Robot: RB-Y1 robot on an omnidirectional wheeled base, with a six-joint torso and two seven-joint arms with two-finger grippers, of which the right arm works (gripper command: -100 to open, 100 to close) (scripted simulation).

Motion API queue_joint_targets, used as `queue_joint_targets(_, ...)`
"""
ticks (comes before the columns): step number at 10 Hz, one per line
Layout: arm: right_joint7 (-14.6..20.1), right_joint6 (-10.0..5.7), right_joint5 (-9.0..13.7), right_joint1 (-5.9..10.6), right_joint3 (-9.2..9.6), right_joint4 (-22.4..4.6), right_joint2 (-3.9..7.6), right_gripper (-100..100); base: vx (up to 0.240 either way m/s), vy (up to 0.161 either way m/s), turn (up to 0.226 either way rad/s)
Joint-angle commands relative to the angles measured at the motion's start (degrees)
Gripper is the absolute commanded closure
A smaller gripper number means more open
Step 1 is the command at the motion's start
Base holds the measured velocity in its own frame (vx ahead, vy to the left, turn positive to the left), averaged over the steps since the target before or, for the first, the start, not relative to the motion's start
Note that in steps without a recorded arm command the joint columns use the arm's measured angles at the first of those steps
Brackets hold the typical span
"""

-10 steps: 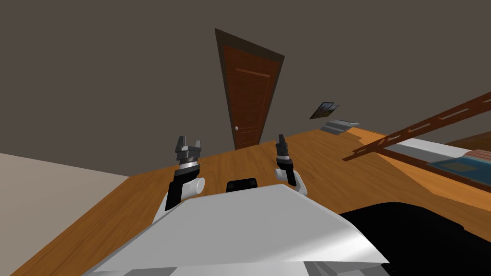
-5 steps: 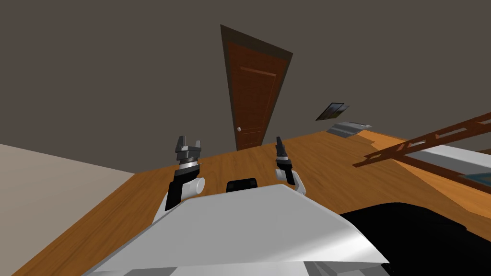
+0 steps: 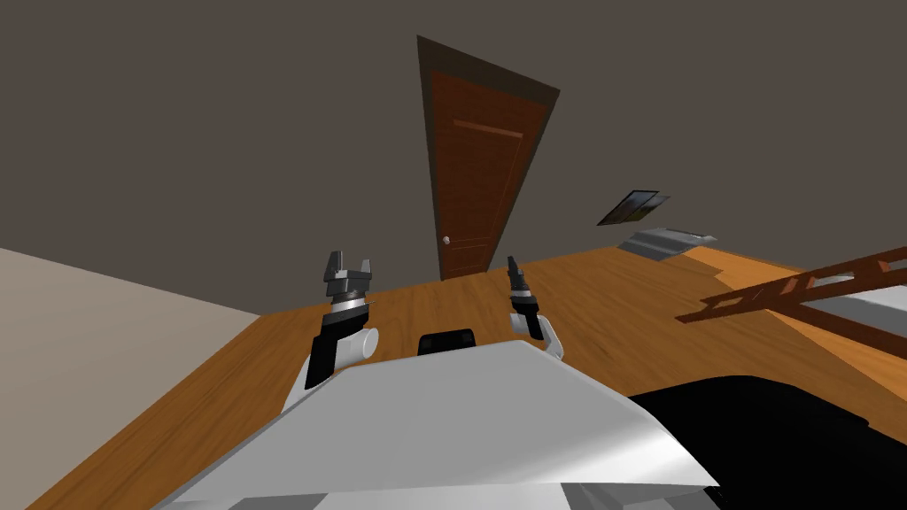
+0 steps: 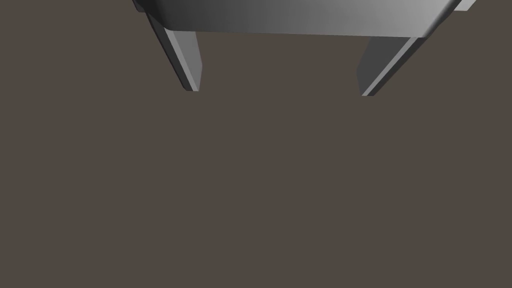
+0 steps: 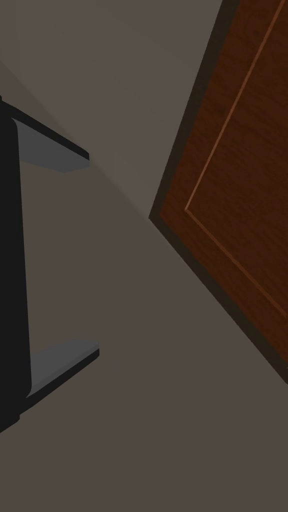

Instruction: Pull the door open

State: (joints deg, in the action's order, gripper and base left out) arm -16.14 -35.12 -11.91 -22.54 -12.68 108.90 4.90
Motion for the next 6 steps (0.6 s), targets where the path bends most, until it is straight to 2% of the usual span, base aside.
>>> queue_joint_targets(1,-2.0,-0.48,-0.7,0.42,-0.73,-1.9,0.14,-100,0.109,0.032,0.089)
queue_joint_targets(6,-7.8,-1.95,-2.9,2.0,-2.95,-8.1,0.35,-100,0.11,0.038,0.083)
